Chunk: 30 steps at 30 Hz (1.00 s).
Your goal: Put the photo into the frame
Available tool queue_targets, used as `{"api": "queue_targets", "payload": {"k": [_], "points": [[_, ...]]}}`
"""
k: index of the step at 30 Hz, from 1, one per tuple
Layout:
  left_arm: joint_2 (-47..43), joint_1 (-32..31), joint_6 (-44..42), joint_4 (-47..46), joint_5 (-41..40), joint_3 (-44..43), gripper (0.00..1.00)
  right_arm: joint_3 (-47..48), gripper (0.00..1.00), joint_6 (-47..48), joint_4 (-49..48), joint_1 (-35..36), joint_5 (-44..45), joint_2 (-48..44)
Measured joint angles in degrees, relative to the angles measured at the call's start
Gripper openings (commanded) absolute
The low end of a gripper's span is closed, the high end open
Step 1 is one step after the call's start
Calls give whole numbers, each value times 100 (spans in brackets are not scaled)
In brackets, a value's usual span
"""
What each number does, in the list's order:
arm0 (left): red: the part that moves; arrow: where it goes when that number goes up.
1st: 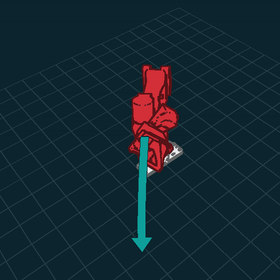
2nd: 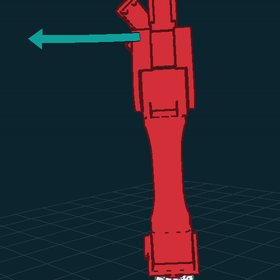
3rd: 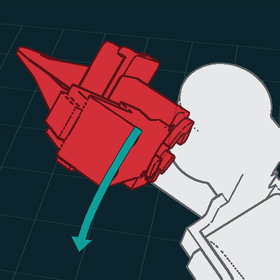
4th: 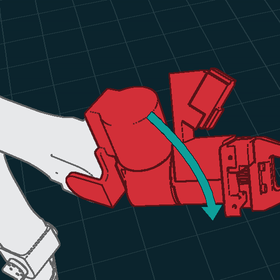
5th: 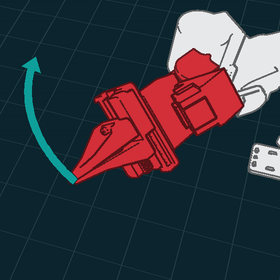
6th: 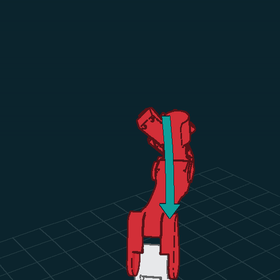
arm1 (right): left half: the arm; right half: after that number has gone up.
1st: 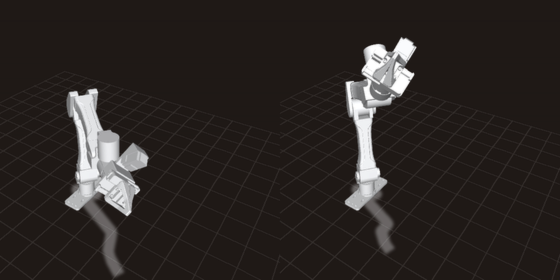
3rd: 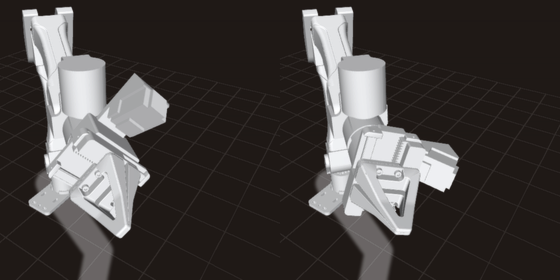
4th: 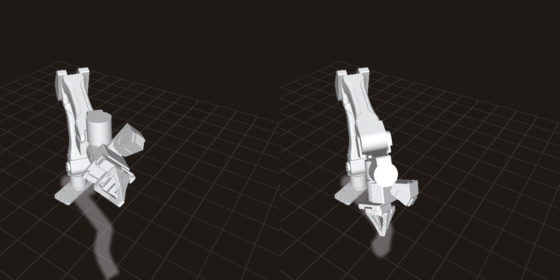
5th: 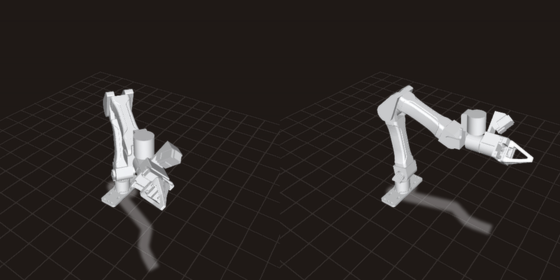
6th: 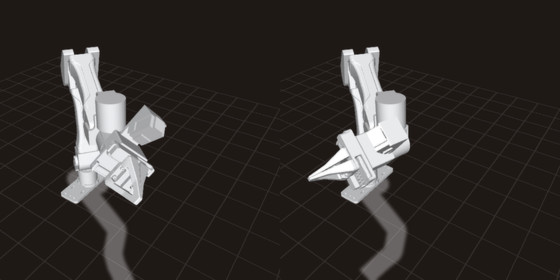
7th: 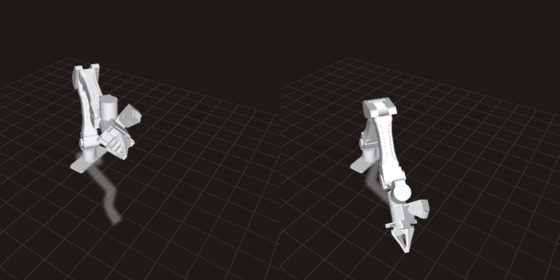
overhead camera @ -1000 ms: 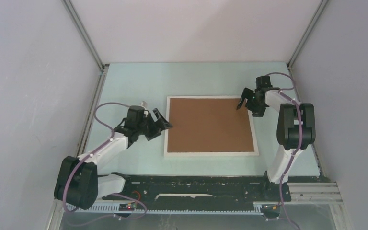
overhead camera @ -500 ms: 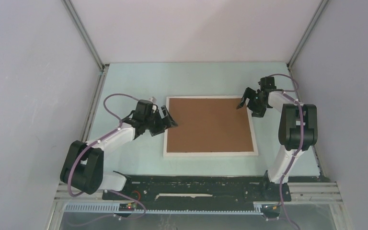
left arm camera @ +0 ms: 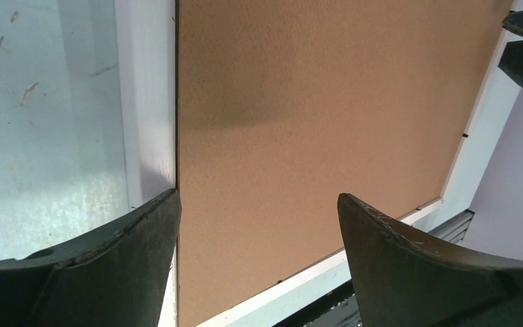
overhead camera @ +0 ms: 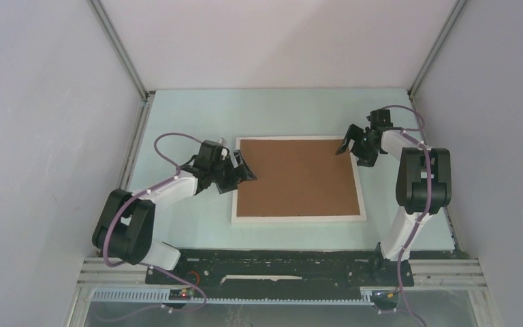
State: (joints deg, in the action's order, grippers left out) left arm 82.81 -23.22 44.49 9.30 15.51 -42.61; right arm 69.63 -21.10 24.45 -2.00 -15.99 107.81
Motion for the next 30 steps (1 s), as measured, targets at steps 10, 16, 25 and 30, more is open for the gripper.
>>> {"api": "queue_targets", "payload": {"k": [10,16,25,30], "points": [[44,-105,404,-269,155,0,88,-31,95,24,-273,-15,184,0],[-9,-372,527,-181,111,0,88,-48,95,44,-400,-31,345,0],[-146,-715,614,46,-90,-2,89,-57,95,72,-455,-52,396,0],[-280,-802,612,219,-157,-74,89,-59,95,85,-457,-55,396,0]]}}
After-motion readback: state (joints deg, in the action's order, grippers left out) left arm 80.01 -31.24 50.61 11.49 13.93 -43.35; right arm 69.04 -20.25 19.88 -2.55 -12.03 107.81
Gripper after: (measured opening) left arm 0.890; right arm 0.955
